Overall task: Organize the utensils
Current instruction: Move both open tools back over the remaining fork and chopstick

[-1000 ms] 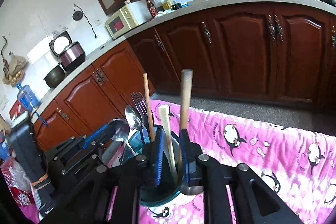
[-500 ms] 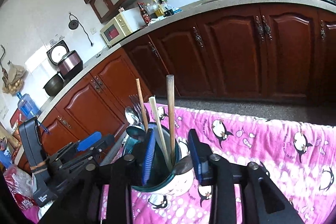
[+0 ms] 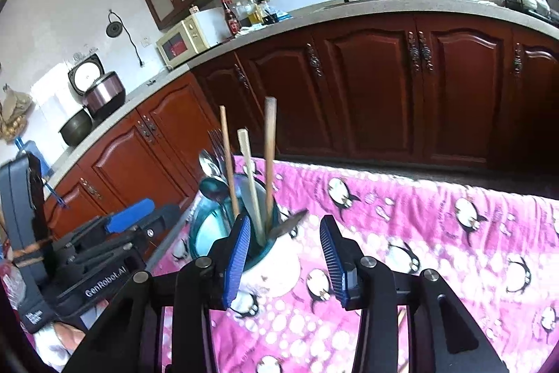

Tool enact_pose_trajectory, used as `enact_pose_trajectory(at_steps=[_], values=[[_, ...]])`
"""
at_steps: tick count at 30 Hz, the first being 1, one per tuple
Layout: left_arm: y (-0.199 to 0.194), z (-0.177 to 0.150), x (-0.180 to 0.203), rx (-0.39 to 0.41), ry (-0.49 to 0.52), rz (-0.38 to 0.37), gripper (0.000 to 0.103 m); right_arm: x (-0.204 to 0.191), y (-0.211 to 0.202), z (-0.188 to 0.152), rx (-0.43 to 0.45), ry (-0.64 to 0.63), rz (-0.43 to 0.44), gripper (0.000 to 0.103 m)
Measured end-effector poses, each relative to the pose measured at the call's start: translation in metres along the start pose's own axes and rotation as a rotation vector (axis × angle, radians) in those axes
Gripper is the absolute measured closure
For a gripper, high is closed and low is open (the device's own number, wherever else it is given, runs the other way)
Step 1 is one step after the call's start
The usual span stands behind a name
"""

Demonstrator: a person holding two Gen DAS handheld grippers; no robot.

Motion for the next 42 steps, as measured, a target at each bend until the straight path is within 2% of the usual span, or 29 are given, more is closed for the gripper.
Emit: enact_pose_trajectory(at_steps=[4, 8, 14, 17, 22, 29, 33, 35, 42], values=[[-0.002, -0.004, 0.019, -0.01, 0.028, -0.02, 0.055, 0.018, -0.011, -0.016, -0.011, 0.027, -0.027, 0.062], [-0.002, -0.009, 0.041, -0.019, 0.059, -0.051, 0.05, 0.042, -0.02, -0.03, -0.024, 0.066, -0.054, 0.06], [0.003, -0.02, 0.075, -0.062, 0.1, -0.11, 0.047, 0.088, -0.03, -0.065, -0.059, 0.139, -0.096, 0.06], [0.006, -0.03, 0.09, -0.096, 0.119, -0.162, 0.042, 0.115, -0.026, -0.088, -0.099, 0.188, -0.109, 0.06], [0.023, -0.051, 0.111, -0.177, 0.154, -0.223, 0.041, 0.146, 0.004, -0.119, -0.199, 0.282, -0.074, 0.06], [0.051, -0.082, 0.13, -0.28, 0.231, -0.226, 0.041, 0.17, 0.063, -0.132, -0.303, 0.356, -0.067, 0.075], [0.069, -0.091, 0.144, -0.335, 0.282, -0.238, 0.041, 0.174, 0.08, -0.125, -0.314, 0.341, -0.081, 0.084], [0.081, -0.093, 0.152, -0.367, 0.286, -0.248, 0.041, 0.179, 0.085, -0.119, -0.317, 0.327, -0.093, 0.093], [0.121, -0.098, 0.182, -0.47, 0.309, -0.295, 0.041, 0.193, 0.068, -0.121, -0.331, 0.279, -0.081, 0.094]])
Point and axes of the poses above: each gripper's, at about its wrist camera, not at the fingertips, and y roughly the way its jaws point, x to its right, z to its top, the point moved 10 cm from there along y, roughly the way its jaws point, and after that the axes turned 14 degrees about -x, right-handed, at the moved point
